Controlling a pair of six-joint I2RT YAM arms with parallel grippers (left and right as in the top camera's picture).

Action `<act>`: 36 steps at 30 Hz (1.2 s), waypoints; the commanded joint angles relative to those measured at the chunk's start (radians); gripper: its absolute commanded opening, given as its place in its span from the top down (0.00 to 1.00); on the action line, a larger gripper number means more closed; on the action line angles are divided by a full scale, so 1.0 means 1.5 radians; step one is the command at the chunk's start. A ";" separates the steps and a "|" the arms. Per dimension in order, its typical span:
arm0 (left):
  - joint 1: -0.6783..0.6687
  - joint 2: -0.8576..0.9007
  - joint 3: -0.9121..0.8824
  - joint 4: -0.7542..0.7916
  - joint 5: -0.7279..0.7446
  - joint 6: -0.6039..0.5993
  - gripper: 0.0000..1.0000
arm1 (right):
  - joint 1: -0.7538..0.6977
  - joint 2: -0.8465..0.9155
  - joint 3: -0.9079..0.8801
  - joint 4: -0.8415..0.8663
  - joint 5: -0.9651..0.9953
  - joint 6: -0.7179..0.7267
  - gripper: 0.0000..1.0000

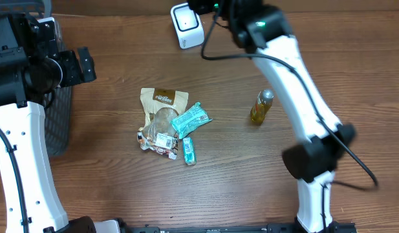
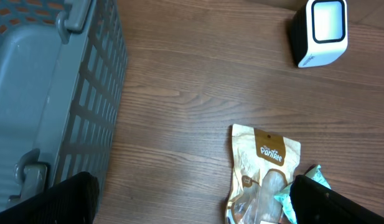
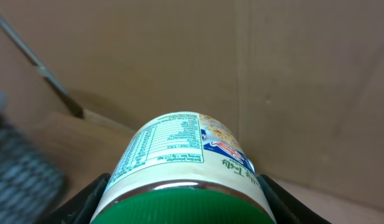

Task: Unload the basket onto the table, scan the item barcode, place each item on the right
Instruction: 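Lift the tub and carry it with the right gripper toward the scanner, then carry the tub right and set it down on the table's right side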

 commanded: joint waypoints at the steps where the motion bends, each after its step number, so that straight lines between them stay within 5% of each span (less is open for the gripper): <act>1: -0.001 0.002 0.007 0.002 -0.001 -0.004 0.01 | -0.003 0.073 0.010 0.080 0.015 -0.026 0.94; 13: -0.001 0.002 0.007 0.002 -0.001 -0.004 0.00 | -0.005 0.245 0.009 0.354 0.016 -0.026 0.96; 36: -0.001 0.002 0.007 0.002 -0.001 -0.004 0.00 | -0.017 0.334 0.009 0.421 0.047 -0.021 0.92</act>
